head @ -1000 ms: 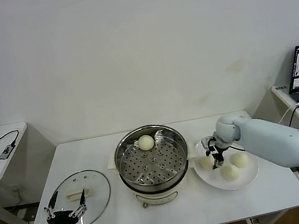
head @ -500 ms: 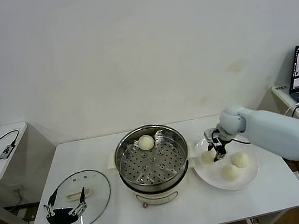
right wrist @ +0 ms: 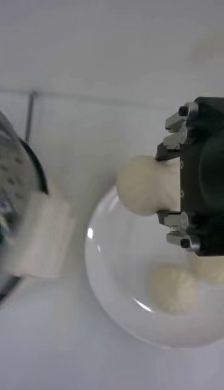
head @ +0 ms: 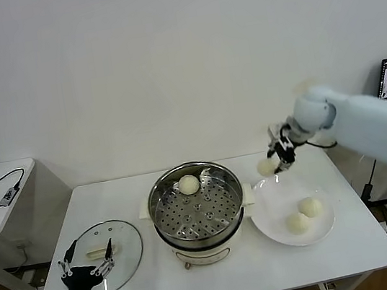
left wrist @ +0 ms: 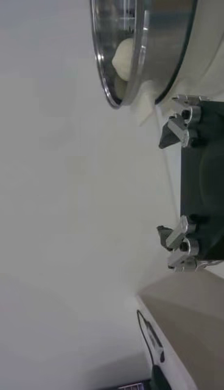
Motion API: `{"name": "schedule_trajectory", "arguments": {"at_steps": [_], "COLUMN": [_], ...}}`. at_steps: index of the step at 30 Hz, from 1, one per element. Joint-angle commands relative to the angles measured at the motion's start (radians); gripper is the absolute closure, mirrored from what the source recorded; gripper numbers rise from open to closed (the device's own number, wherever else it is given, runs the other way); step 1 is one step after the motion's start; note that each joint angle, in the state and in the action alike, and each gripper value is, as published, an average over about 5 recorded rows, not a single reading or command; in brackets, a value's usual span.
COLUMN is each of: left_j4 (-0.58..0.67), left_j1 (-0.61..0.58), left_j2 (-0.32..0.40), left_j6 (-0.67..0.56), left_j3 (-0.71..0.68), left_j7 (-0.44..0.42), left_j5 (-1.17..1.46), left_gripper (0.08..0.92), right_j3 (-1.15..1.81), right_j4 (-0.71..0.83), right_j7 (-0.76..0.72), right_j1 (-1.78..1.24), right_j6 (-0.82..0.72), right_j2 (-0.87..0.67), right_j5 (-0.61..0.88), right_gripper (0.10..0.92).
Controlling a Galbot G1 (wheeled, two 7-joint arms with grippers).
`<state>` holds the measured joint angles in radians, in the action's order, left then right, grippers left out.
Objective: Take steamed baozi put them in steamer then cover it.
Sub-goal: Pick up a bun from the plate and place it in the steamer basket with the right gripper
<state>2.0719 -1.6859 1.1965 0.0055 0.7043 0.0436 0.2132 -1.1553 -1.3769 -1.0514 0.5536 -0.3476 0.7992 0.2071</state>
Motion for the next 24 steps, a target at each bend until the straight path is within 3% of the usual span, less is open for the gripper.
{"name": "schedule_trajectory", "arguments": {"at_steps": [1,13,24], "left_j4": [-0.002,-0.012,-0.022], "left_j1": [0.0,0.016,0.013], "left_j2": [-0.001,0.003,0.012], "left_j6": [0.001,0.017,0.013], "left_j3": [0.0,0.007,0.016], "left_j7": [0.001,0.003,0.011], "left_j5": [0.0,-0.006,-0.013], "left_gripper": [0.177,0.177,0.177], "right_j3": [-0.108,-0.109,-0.1], "right_j4": [-0.049,0.04,0.143], "right_j7": [0.058,0.194,0.269], "right_j1": [0.197,0.039,-0.082], "right_j6": [-0.101,-0.271,-0.378], "right_j2": [0.139,0.465,0.584], "right_j5": [0.246,0.413,0.42], "right_gripper": [0.499,0.491,0.491]}}
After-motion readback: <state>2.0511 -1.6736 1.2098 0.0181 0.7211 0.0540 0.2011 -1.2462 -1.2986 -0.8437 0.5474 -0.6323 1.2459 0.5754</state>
